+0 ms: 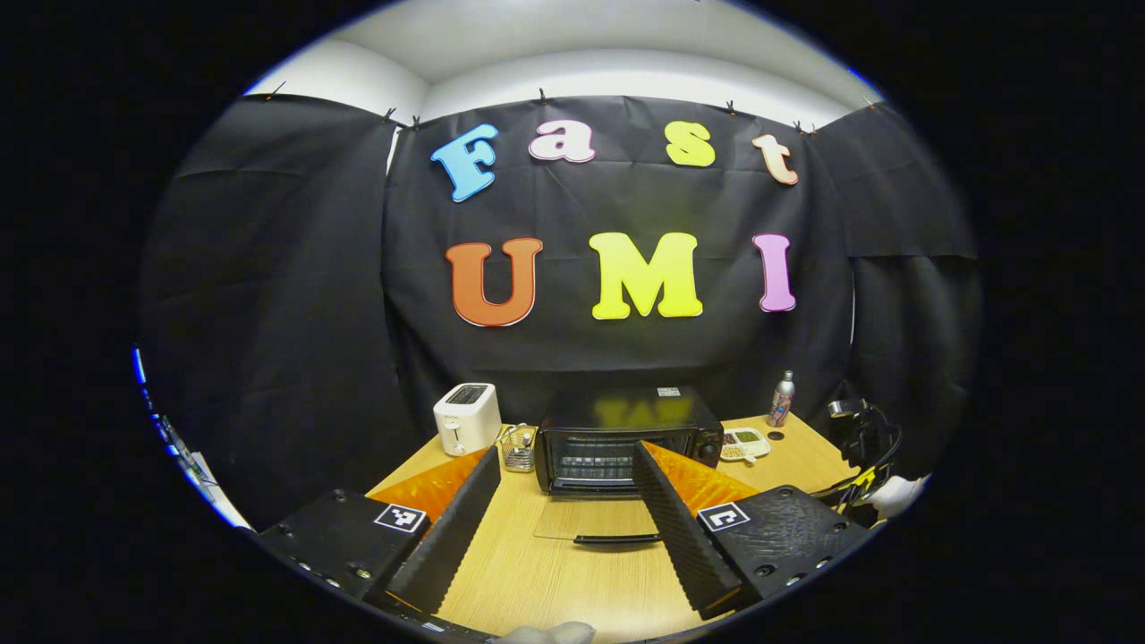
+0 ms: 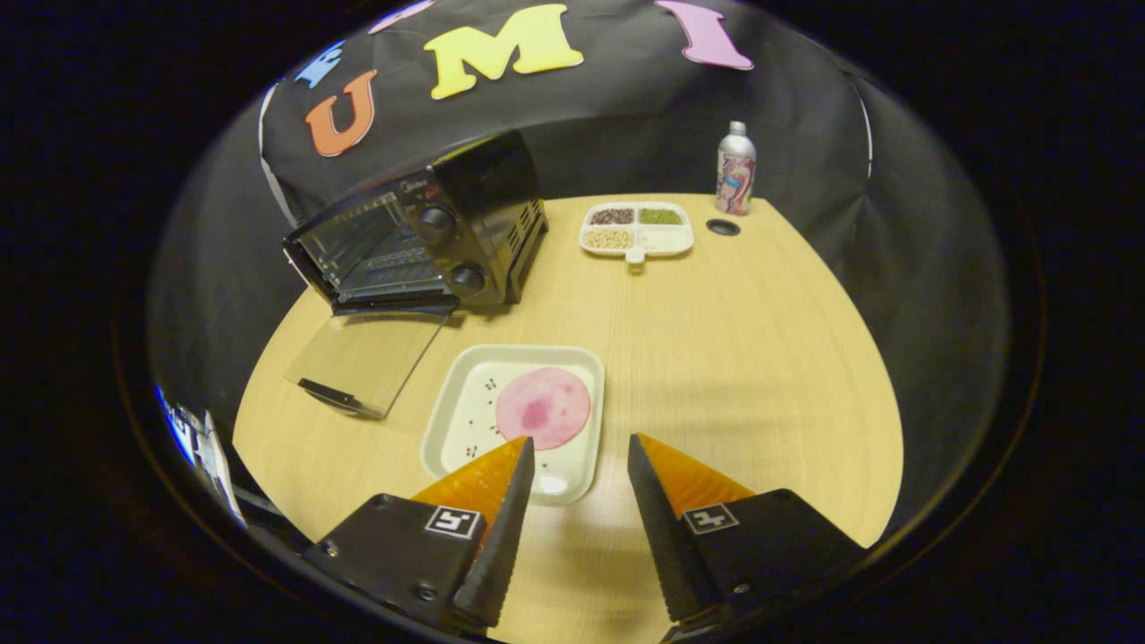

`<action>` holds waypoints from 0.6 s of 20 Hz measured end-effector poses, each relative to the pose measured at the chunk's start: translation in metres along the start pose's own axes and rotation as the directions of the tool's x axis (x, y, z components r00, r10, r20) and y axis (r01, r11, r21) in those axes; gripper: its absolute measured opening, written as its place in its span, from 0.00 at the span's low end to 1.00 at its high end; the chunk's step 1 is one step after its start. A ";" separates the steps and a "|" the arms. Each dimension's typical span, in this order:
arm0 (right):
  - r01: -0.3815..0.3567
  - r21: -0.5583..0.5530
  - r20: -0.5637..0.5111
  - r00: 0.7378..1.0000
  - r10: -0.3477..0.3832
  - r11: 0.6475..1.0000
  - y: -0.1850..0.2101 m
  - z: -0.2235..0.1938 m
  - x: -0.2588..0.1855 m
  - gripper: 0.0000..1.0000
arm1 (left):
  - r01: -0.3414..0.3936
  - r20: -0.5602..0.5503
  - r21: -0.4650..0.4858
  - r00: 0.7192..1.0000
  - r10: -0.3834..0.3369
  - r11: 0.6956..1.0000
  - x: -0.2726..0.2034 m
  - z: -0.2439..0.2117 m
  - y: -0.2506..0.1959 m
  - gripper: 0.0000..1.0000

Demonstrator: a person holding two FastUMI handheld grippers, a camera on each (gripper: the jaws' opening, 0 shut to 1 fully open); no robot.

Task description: Open the electric oven with the left hand, put the food in, and close the electric oven.

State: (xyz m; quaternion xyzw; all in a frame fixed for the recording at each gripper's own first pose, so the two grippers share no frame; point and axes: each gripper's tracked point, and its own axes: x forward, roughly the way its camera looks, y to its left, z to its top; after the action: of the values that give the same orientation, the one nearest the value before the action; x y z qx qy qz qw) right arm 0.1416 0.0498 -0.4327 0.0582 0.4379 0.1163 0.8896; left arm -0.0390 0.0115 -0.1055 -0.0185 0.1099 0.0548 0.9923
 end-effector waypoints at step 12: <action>-0.098 0.036 -0.193 0.976 0.104 0.994 -0.010 0.002 0.059 0.22 | -0.174 -0.050 -0.043 0.984 0.172 0.984 -0.007 0.001 -0.004 0.95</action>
State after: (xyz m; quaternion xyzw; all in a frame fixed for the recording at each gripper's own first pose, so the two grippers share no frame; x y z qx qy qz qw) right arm 0.1795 0.0548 -0.4785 0.0804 0.5209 0.1607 0.8345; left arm -0.0453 0.0067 -0.1034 -0.0335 0.1327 0.1431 0.9802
